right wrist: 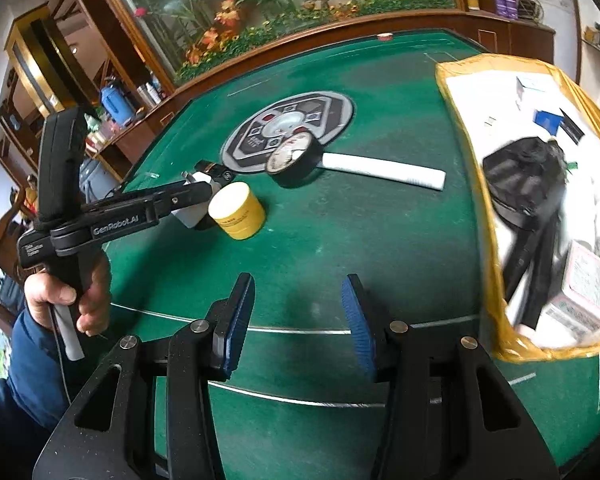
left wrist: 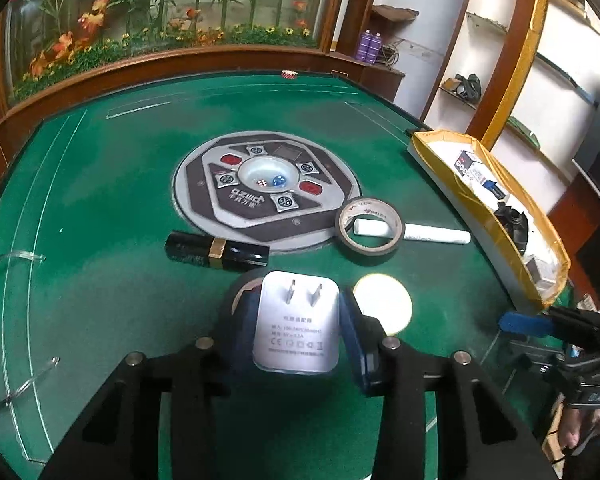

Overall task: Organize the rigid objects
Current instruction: 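Grasp the white plug adapter with the left tool while the right grasps the yellow tape roll, then lift the plug with the left tool while the right lifts the yellow tape toward the tray, then lower the plug and yellow tape into the tray and open both tools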

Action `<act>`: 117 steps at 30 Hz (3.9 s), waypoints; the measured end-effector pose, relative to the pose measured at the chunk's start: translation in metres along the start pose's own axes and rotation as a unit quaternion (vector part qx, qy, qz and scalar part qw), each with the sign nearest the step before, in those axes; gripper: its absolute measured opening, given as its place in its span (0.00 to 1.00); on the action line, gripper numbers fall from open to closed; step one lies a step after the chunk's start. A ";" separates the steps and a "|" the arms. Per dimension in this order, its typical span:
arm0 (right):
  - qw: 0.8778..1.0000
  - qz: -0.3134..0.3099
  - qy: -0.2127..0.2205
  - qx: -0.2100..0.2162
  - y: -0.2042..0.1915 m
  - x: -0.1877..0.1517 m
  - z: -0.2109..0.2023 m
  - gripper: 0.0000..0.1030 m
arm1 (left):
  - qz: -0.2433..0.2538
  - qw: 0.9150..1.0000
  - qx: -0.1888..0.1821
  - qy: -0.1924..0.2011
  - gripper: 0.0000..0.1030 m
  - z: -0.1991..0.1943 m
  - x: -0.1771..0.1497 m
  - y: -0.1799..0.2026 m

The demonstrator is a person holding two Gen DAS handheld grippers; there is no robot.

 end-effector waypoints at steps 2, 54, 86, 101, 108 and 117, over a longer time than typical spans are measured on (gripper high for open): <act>1.000 -0.020 -0.003 -0.006 -0.008 0.006 0.004 0.44 | -0.006 1.000 -0.006 0.003 0.40 -0.010 -0.001 -0.003; 0.995 -0.100 -0.010 -0.025 -0.050 0.040 0.080 0.39 | 0.032 0.999 0.032 -0.007 0.38 -0.017 -0.034 -0.015; 0.999 -0.019 0.033 0.005 -0.055 0.063 0.048 0.39 | 0.022 0.999 -0.022 0.020 0.38 -0.034 -0.025 0.009; 0.997 -0.006 0.081 -0.003 -0.002 0.059 -0.026 0.39 | 0.034 0.997 -0.063 0.026 0.38 -0.028 0.001 0.087; 0.994 0.018 0.110 -0.020 0.044 0.058 -0.066 0.39 | 0.048 0.995 -0.088 0.026 0.39 -0.021 0.019 0.136; 0.988 0.032 0.140 -0.057 0.095 0.071 -0.116 0.38 | 0.074 0.990 -0.112 0.034 0.39 -0.011 0.055 0.195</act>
Point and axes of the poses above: each gripper's, at about its wrist camera, not at the fingertips, and z roughly the way its jaws point, y to its right, x to its top, the point moved 9 cm from there along z, roughly the way its jaws point, and after that the axes turned 5 degrees about x, right-handed, at the moved point
